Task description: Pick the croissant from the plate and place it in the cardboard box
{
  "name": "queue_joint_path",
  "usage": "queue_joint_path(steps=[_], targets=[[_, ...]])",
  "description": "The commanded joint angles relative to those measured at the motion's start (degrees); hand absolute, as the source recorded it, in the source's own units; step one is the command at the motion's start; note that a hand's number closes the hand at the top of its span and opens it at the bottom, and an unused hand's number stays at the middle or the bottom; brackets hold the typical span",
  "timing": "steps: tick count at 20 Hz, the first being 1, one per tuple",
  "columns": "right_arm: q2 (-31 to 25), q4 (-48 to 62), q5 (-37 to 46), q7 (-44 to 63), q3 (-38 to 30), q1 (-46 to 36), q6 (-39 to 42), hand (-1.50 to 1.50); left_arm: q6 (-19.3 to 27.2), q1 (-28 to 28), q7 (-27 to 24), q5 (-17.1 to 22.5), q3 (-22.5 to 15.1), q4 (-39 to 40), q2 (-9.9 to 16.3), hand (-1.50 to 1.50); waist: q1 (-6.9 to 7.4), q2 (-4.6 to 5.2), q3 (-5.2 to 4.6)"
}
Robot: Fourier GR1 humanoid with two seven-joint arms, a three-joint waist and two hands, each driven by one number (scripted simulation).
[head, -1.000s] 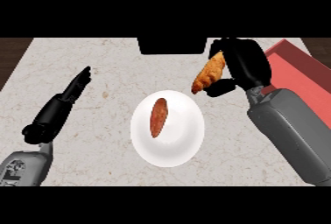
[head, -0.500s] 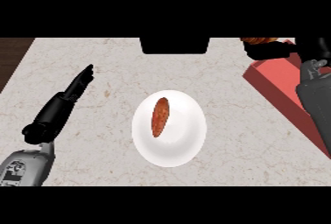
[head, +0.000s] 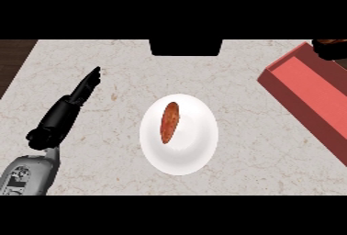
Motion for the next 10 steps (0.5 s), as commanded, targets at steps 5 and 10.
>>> queue_joint_path(steps=[5, 10], targets=[[-5.32, 16.86, -2.76, -9.34, -1.45, -1.99, 14.53, 1.5, 0.57, -0.08, -1.58, -1.36, -0.24, 1.1, -1.33, 0.0, 0.41, 0.18, 0.0], [-8.04, 26.04, 0.15, -16.64, 0.04, -1.55, 18.3, 1.5, -1.94, 0.4, -1.23, -0.3, 0.47, 0.52, -0.02, 0.0, 0.67, 0.22, 0.03]])
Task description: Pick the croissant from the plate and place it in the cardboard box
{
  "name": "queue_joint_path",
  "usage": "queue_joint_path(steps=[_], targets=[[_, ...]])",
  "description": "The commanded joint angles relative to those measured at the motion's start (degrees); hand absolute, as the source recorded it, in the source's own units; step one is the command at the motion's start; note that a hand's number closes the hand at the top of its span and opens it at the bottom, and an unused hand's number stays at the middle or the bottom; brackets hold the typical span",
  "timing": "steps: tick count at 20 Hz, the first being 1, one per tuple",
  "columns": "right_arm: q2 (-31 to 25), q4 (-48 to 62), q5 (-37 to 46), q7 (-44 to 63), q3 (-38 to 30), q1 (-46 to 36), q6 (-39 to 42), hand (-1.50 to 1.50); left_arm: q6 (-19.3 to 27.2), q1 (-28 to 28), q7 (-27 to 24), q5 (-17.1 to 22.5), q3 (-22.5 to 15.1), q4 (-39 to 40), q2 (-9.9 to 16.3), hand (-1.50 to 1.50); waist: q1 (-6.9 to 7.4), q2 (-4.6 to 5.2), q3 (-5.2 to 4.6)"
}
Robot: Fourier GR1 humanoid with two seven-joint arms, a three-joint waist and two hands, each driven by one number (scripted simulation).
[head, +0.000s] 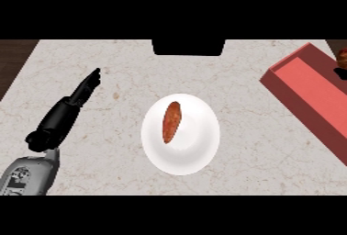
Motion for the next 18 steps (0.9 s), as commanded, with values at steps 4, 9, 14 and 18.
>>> queue_joint_path(steps=[4, 9, 14, 18], targets=[[-3.42, 11.2, 0.66, -9.58, 0.6, -2.15, 11.26, -1.5, 0.04, -3.08, 0.29, -0.29, 1.36, 1.99, -0.36, 0.0, -0.2, 0.06, 0.02], [-2.35, 13.5, -0.79, -22.48, -1.89, -0.77, 7.02, -1.5, -1.68, -2.49, 0.1, 0.77, 2.96, 3.53, 0.55, 0.0, -0.39, -0.01, 0.04], [1.32, 13.54, -16.84, -24.14, -18.22, -5.2, 1.96, -1.5, -0.6, -0.1, -1.77, -0.2, 1.65, 2.03, -0.54, 0.0, -1.17, -0.47, 0.21], [0.59, 18.47, -27.3, -20.98, -29.19, -6.61, 3.82, -1.5, -0.93, 0.79, -1.02, -0.3, 1.21, 0.74, -0.44, 0.0, -1.03, -0.48, 0.17]])
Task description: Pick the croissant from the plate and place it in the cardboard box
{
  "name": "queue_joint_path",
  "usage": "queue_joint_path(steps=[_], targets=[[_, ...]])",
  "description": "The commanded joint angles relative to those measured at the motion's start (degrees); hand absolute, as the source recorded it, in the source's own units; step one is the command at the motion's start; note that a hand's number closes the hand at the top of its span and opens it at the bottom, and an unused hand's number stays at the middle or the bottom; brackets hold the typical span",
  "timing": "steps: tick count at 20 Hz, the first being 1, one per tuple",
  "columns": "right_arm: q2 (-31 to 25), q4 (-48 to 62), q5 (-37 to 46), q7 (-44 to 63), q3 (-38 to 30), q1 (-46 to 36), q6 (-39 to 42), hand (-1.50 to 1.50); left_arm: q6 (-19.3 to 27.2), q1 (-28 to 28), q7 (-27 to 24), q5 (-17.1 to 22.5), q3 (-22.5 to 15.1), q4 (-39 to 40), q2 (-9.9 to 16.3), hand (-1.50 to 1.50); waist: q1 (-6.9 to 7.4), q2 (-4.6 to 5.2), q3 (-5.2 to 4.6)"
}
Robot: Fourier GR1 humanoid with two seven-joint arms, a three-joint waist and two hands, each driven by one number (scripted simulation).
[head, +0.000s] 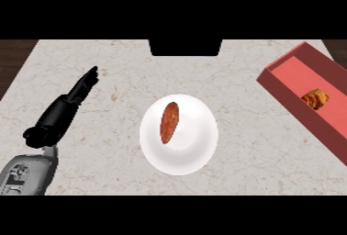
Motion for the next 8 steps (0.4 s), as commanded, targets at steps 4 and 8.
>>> queue_joint_path(steps=[4, 8], targets=[[-3.68, 6.97, -12.77, 4.09, -14.49, -0.86, -1.85, -1.5, -0.75, 3.27, -1.51, 0.2, 0.35, -2.22, 0.59, 0.0, 0.82, 0.18, -0.11], [-8.46, 10.29, -13.78, -1.66, -16.66, 3.11, -0.09, -1.5, 0.78, -2.52, 3.28, -0.56, -1.03, -1.6, -2.19, 0.0, 1.22, 0.98, 0.08]])
